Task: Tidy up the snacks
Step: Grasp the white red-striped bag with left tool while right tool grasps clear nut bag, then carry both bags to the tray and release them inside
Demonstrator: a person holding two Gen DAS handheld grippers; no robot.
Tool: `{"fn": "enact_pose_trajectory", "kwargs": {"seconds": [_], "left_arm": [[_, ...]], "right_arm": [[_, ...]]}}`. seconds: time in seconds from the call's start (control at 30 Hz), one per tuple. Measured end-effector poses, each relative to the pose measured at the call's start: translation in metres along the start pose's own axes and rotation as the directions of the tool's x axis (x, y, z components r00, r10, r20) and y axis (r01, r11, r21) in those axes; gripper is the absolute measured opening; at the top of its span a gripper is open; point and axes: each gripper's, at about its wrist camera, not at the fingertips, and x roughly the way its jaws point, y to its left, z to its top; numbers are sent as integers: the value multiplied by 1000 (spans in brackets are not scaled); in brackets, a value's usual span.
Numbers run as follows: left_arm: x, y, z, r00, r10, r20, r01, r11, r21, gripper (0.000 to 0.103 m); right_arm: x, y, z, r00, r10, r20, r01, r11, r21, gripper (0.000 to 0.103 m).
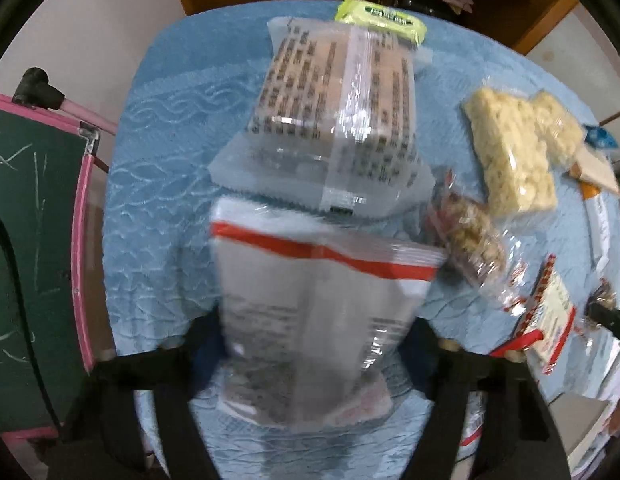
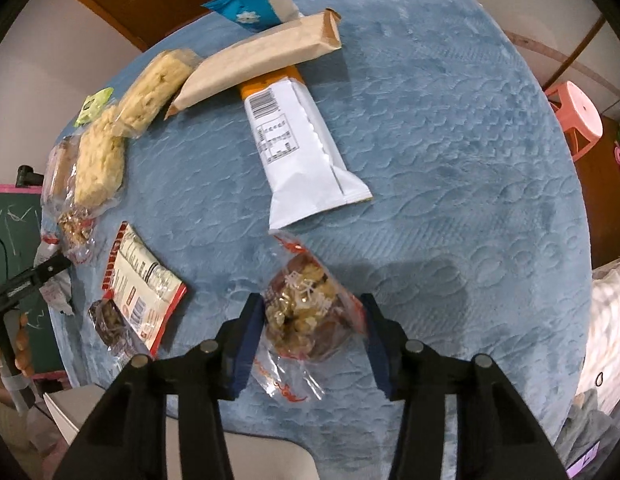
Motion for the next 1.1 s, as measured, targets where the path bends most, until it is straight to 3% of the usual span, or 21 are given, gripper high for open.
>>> {"fn": "enact_pose_trajectory", "kwargs": {"seconds": [0.2,0.47,0.8,1.1], "left_arm": [[-21,4,-13,999,-8,49,9,1000,-29,57],[-110,11,-39,980,6,199,2,999,-38,57],[-249,-16,-118,929,-81,362,91,996,-9,57],[-299,-59,-202,904,-157,398,157,987,34,57]], "right_arm": [[-18,12,-15,999,-8,33,9,999,-31,47],[-79,24,-29,988,26,149,-17,998,-64,47],[-183,40,-71,941,123,316,-84,987,-135,48],[-239,72,-143,912,180,368,-98,968,-230,48]]}}
